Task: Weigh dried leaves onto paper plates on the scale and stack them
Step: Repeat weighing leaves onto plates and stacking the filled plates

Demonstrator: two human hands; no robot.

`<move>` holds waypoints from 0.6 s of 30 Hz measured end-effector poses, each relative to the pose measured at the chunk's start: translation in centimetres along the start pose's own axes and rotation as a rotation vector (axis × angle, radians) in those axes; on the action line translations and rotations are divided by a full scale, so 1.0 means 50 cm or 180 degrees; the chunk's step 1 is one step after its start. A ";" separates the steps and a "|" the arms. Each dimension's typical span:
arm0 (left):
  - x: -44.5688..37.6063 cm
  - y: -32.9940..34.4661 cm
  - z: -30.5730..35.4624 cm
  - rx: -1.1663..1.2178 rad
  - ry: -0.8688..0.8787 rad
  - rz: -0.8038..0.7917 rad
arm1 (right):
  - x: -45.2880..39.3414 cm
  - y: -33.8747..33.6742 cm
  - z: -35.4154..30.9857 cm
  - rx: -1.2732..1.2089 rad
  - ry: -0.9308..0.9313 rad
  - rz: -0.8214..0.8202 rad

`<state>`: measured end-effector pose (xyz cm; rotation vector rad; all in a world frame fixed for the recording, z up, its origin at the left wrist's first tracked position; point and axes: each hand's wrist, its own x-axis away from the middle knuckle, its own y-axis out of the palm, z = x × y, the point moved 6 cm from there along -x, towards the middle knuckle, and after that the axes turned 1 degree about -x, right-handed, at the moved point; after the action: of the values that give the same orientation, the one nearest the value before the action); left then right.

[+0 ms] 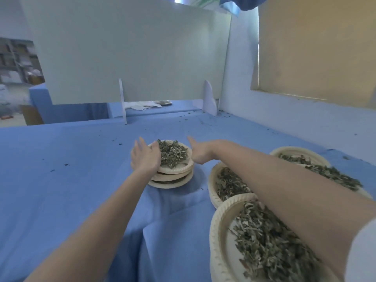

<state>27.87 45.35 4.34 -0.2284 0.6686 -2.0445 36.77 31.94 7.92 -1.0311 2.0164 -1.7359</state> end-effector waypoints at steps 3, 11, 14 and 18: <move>0.056 -0.005 0.064 -0.0285 0.0502 -0.0138 | 0.067 -0.029 -0.013 0.0042 -0.0102 -0.0086; 0.302 0.031 0.300 -0.0402 0.1698 -0.0803 | 0.313 -0.129 0.054 0.0041 -0.0288 0.0430; 0.413 0.073 0.384 -0.0479 0.2031 -0.1028 | 0.411 -0.167 0.145 -0.0010 -0.0102 0.0684; 0.578 0.168 0.486 -0.0025 0.2293 -0.1500 | 0.545 -0.191 0.308 0.0061 0.0333 0.0693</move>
<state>28.38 8.83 17.14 0.4114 1.1374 -2.5903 30.46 2.06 19.59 -0.6977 2.0821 -1.7211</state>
